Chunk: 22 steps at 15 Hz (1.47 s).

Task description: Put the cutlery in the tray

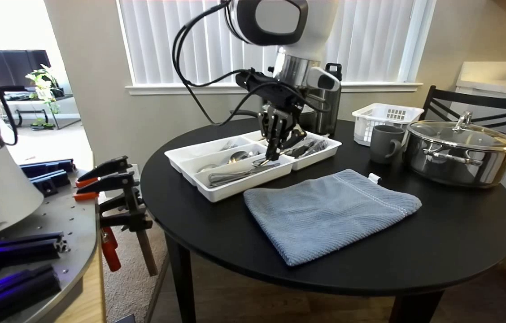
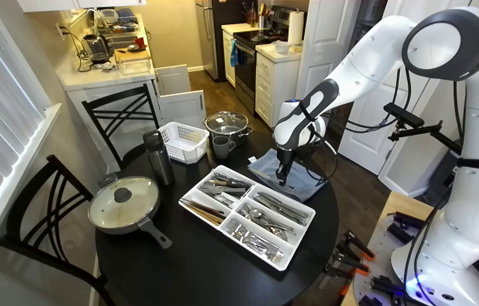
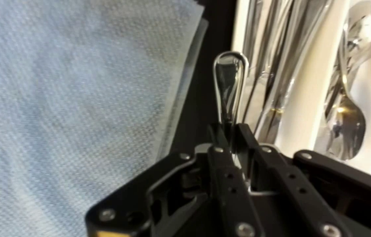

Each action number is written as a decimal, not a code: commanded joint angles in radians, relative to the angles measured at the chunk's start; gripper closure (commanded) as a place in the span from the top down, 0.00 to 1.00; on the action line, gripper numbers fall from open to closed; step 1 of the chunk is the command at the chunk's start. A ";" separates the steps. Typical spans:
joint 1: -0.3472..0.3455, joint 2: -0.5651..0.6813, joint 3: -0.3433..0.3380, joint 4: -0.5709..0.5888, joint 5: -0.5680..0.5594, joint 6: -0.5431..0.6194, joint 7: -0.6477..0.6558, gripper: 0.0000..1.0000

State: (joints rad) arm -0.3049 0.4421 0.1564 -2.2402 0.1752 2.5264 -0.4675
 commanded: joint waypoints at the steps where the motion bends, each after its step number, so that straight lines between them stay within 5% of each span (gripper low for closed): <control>1: 0.024 -0.064 0.011 -0.052 0.052 -0.100 -0.030 0.04; 8: 0.088 -0.071 -0.026 -0.061 0.043 -0.298 -0.007 0.04; 13: 0.111 -0.062 -0.046 -0.058 0.035 -0.292 -0.013 0.04; 15: 0.124 -0.057 -0.057 -0.058 0.024 -0.275 0.005 0.40; 22: 0.149 -0.062 -0.082 -0.061 0.005 -0.253 0.028 0.83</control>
State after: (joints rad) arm -0.1802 0.4090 0.0954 -2.2757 0.1981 2.2451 -0.4668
